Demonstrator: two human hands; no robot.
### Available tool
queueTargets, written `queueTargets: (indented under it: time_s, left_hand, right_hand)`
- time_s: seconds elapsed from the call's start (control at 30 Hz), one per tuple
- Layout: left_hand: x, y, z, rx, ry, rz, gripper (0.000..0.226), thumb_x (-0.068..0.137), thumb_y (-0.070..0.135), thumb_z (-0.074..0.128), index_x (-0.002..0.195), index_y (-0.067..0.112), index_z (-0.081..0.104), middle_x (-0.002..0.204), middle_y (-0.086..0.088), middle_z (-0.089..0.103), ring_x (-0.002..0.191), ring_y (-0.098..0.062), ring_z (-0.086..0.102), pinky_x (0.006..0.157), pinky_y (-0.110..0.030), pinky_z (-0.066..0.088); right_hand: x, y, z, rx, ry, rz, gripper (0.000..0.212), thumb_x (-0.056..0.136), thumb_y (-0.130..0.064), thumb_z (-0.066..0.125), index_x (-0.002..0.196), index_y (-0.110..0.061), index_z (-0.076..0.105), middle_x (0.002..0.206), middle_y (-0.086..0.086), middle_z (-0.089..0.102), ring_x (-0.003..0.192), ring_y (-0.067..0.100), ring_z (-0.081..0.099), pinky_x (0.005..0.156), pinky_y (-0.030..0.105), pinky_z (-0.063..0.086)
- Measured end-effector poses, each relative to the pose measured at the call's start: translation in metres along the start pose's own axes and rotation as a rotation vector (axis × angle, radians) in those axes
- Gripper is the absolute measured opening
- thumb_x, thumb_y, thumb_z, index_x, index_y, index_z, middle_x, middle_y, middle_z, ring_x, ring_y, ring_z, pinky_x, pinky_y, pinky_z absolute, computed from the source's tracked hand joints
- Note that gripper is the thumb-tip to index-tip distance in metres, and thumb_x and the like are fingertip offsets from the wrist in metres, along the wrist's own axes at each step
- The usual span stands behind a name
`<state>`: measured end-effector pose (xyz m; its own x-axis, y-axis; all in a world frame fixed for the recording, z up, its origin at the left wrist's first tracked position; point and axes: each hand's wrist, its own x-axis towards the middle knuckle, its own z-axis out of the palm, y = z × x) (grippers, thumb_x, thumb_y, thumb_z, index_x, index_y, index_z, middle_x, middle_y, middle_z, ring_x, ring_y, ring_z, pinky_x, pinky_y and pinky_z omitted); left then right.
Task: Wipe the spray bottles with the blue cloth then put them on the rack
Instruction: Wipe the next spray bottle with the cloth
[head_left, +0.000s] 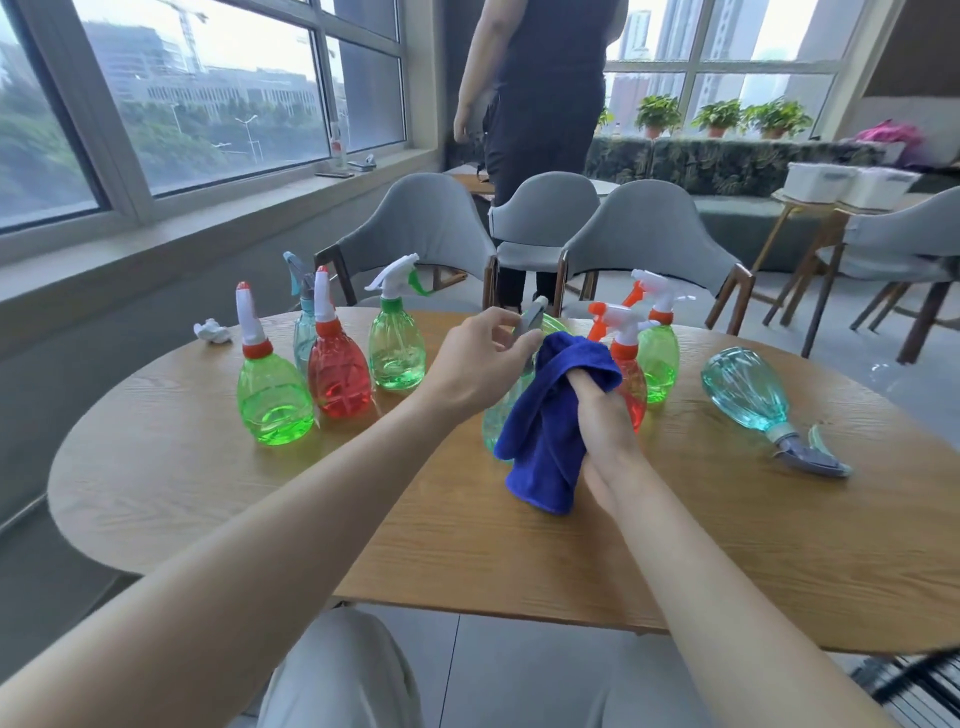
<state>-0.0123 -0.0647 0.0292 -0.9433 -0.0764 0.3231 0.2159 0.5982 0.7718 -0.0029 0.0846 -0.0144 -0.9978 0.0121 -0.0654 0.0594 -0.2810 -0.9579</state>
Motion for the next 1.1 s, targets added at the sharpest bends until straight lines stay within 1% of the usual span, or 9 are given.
queueTargets:
  time_s: [0.13,0.4,0.47,0.57,0.63,0.77,0.83,0.97,1.1]
  left_hand:
    - [0.001,-0.008,0.004,0.049,0.030,0.049,0.030,0.111,0.023,0.052,0.138,0.018,0.066,0.116,-0.002,0.075,0.101,-0.023,0.070,0.090,-0.040,0.058]
    - [-0.002,-0.020,-0.004,0.158,0.013,0.143,0.035,0.114,0.018,0.043,0.142,0.019,0.064,0.113,-0.002,0.072,0.094,-0.029,0.068,0.081,-0.046,0.056]
    - [-0.002,-0.025,-0.002,0.176,0.003,0.158,0.034,0.114,0.022,0.042,0.140,0.025,0.064,0.111,0.000,0.071,0.101,-0.031,0.064,0.087,-0.049,0.055]
    - [0.000,-0.028,-0.002,0.182,-0.031,0.148,0.035,0.114,0.029,0.040,0.141,0.030,0.062,0.121,0.001,0.071,0.118,-0.029,0.060,0.101,-0.051,0.051]
    - [0.000,-0.028,-0.002,0.136,-0.029,0.157,0.036,0.113,0.026,0.040,0.140,0.029,0.064,0.126,0.005,0.073,0.122,-0.026,0.061,0.104,-0.050,0.050]
    - [-0.004,-0.025,0.006,0.081,-0.010,0.196,0.036,0.114,0.017,0.041,0.139,0.016,0.066,0.132,0.002,0.071,0.124,-0.022,0.062,0.108,-0.043,0.047]
    - [-0.004,-0.026,0.008,0.058,-0.011,0.184,0.036,0.114,0.017,0.042,0.142,0.013,0.065,0.135,0.000,0.069,0.127,-0.020,0.061,0.111,-0.040,0.046]
    - [-0.004,-0.027,0.006,0.018,-0.021,0.182,0.038,0.113,0.014,0.041,0.141,0.021,0.066,0.130,0.006,0.071,0.119,-0.012,0.061,0.104,-0.032,0.049]
    - [-0.007,-0.028,0.007,-0.007,-0.018,0.196,0.042,0.111,0.009,0.040,0.139,0.023,0.067,0.121,0.010,0.069,0.111,-0.008,0.059,0.096,-0.025,0.045]
  right_hand:
    - [-0.002,0.002,-0.002,0.021,0.026,-0.028,0.018,0.102,-0.037,0.065,0.108,-0.022,0.074,0.103,0.000,0.079,0.103,0.021,0.074,0.094,0.039,0.058]
    - [-0.004,-0.021,0.003,-0.010,0.088,-0.197,0.013,0.105,-0.036,0.059,0.099,-0.027,0.066,0.093,-0.007,0.068,0.088,0.012,0.064,0.083,0.029,0.050]
    - [-0.002,-0.028,0.003,-0.088,0.045,-0.230,0.015,0.106,-0.035,0.058,0.101,-0.024,0.066,0.088,-0.009,0.066,0.083,0.008,0.062,0.076,0.018,0.049]
    - [0.004,-0.038,0.003,-0.333,-0.074,-0.331,0.011,0.105,-0.030,0.063,0.115,-0.028,0.063,0.095,-0.014,0.066,0.074,-0.013,0.060,0.060,0.000,0.040]
    - [0.009,-0.045,0.005,-0.511,-0.166,-0.382,0.020,0.100,-0.026,0.070,0.118,-0.031,0.062,0.103,-0.012,0.069,0.079,-0.014,0.062,0.066,0.004,0.044]
    - [0.028,-0.049,0.000,-0.819,-0.170,-0.436,0.023,0.099,-0.022,0.068,0.120,-0.027,0.060,0.107,-0.004,0.071,0.099,0.018,0.066,0.086,0.034,0.051]
    - [0.034,-0.054,-0.004,-0.869,-0.192,-0.428,0.018,0.100,-0.025,0.066,0.117,-0.027,0.060,0.106,-0.003,0.072,0.100,0.021,0.065,0.091,0.040,0.050]
    - [0.038,-0.056,-0.001,-0.833,-0.210,-0.365,0.026,0.096,-0.036,0.071,0.122,-0.037,0.065,0.111,-0.009,0.072,0.107,0.017,0.065,0.094,0.035,0.051]
    - [0.034,-0.046,0.003,-0.791,-0.111,-0.440,0.016,0.093,-0.041,0.074,0.108,-0.034,0.070,0.097,-0.017,0.071,0.091,0.003,0.065,0.075,0.019,0.046]
